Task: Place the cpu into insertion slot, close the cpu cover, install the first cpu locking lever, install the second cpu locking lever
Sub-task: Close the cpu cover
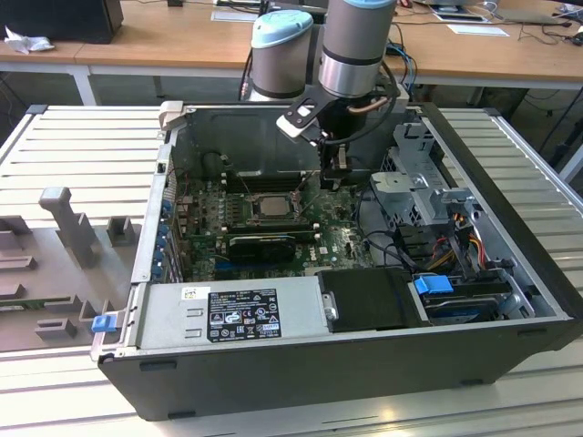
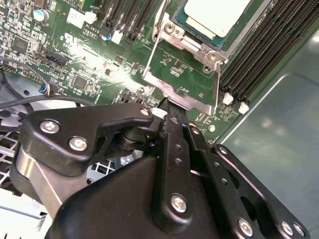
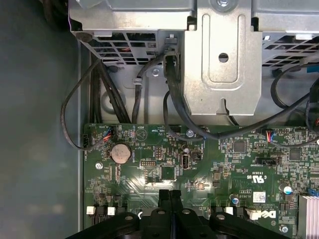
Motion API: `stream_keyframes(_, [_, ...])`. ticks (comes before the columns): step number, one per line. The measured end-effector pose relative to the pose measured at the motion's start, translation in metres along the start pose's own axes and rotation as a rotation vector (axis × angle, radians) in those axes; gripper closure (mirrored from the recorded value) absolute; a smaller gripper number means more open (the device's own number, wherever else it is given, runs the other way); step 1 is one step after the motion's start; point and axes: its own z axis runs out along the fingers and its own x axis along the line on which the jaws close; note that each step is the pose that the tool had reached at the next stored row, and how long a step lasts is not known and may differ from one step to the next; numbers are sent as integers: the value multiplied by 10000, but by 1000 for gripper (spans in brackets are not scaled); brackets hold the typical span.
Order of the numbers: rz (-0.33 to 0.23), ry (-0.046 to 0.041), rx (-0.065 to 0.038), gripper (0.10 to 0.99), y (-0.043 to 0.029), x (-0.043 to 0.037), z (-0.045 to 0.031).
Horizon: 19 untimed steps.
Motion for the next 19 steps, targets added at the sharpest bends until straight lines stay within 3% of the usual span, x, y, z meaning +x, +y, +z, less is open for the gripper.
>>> stream_keyframes(3, [-2,0,0,980,-30,1,0])
stream_keyframes(5, [1,0,-1,980,-98,1,1])
stream_keyframes(8, [0,0,1,980,-259,2,2])
stream_keyframes(12, [0,1,3,980,-400,3,21])
stream_keyframes(15, [-1,0,3,980,-517,4,56])
stream_keyframes(19, [-41,3,5,980,-638,3,174])
